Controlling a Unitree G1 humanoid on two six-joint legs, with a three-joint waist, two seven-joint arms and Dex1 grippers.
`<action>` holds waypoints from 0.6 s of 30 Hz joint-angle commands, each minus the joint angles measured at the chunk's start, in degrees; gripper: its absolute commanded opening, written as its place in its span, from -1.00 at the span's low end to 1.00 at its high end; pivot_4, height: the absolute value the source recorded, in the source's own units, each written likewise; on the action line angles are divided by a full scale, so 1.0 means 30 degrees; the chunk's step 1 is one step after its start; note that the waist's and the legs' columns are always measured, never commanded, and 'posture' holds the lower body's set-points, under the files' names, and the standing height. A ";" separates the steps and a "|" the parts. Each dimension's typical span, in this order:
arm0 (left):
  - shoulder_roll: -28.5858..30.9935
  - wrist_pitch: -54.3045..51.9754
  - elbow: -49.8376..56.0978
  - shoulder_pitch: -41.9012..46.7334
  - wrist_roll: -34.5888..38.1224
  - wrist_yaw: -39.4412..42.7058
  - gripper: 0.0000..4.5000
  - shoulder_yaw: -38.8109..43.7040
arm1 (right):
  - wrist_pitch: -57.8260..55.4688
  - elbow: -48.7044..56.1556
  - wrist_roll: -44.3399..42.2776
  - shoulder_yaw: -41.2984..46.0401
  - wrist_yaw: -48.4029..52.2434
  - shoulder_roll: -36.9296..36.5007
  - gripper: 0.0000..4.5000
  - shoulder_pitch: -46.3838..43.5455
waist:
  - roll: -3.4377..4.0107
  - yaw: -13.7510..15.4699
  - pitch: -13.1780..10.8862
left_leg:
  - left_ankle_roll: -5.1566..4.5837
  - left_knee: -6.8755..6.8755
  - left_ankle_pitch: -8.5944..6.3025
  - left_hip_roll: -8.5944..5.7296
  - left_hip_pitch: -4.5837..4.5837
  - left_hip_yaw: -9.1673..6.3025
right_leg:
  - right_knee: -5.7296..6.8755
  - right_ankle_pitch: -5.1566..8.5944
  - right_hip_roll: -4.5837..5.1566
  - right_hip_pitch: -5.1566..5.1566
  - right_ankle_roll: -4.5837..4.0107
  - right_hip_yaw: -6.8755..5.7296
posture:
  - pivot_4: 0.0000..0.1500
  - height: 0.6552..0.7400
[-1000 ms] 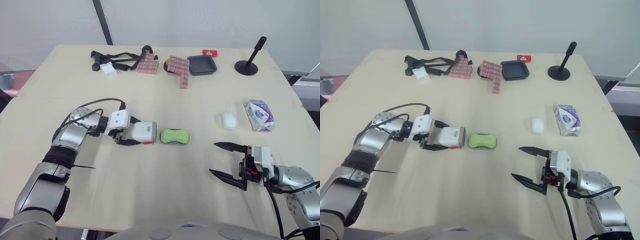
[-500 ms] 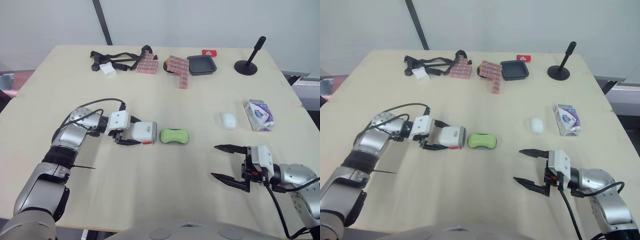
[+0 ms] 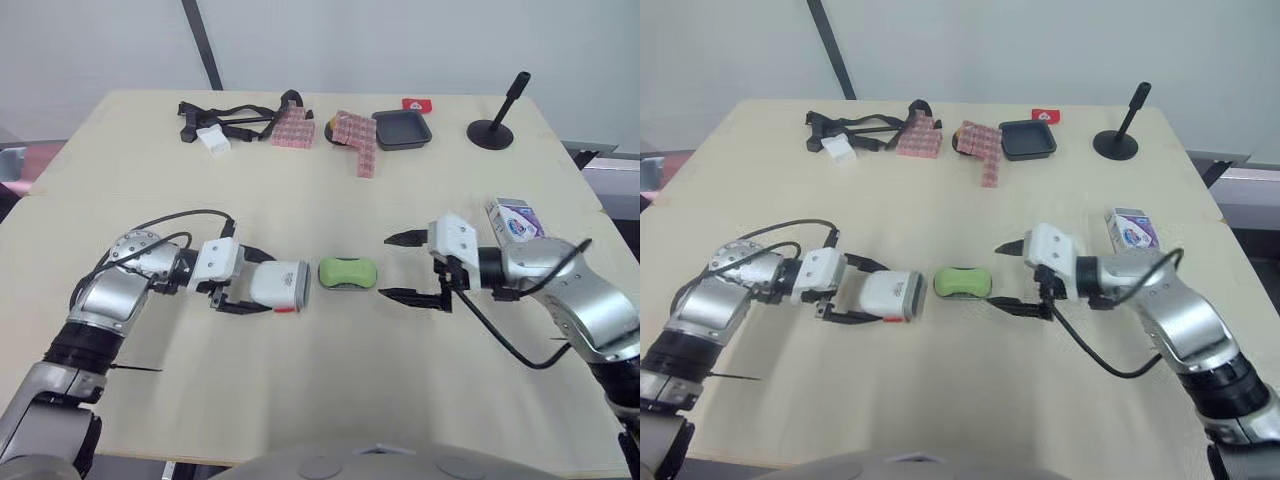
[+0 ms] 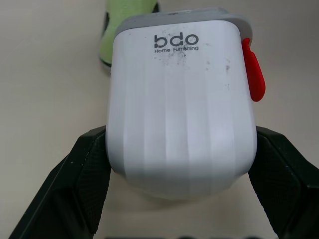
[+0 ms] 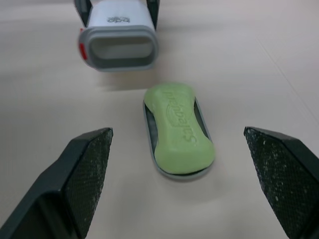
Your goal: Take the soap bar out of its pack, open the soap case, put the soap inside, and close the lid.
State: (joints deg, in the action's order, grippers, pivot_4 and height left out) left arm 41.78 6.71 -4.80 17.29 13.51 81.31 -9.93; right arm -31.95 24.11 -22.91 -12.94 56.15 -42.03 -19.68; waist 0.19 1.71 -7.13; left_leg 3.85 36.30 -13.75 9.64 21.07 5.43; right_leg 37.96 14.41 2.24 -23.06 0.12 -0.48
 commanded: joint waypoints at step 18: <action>-0.0203 -0.1558 0.2663 -0.0976 -0.0171 -0.1547 0.64 -0.0817 | -0.3522 -0.3855 0.3889 -0.5811 -0.0223 0.3205 1.00 -0.5732 | 0.0005 0.0073 -0.0004 | 0.0228 -0.0044 0.0099 0.0000 0.0076 0.0005 | 0.0011 -0.0062 -0.0023 0.0001 0.0107 0.0004 | 1.00 0.94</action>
State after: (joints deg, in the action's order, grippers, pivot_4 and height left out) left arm 40.95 1.82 1.21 14.70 12.78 76.78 -12.48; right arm -42.89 12.71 -12.27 -30.61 55.33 -32.92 -35.21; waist 0.21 1.93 -7.14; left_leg 4.55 36.17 -13.44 9.65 21.30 5.44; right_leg 37.99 14.22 2.16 -23.06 0.45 -0.46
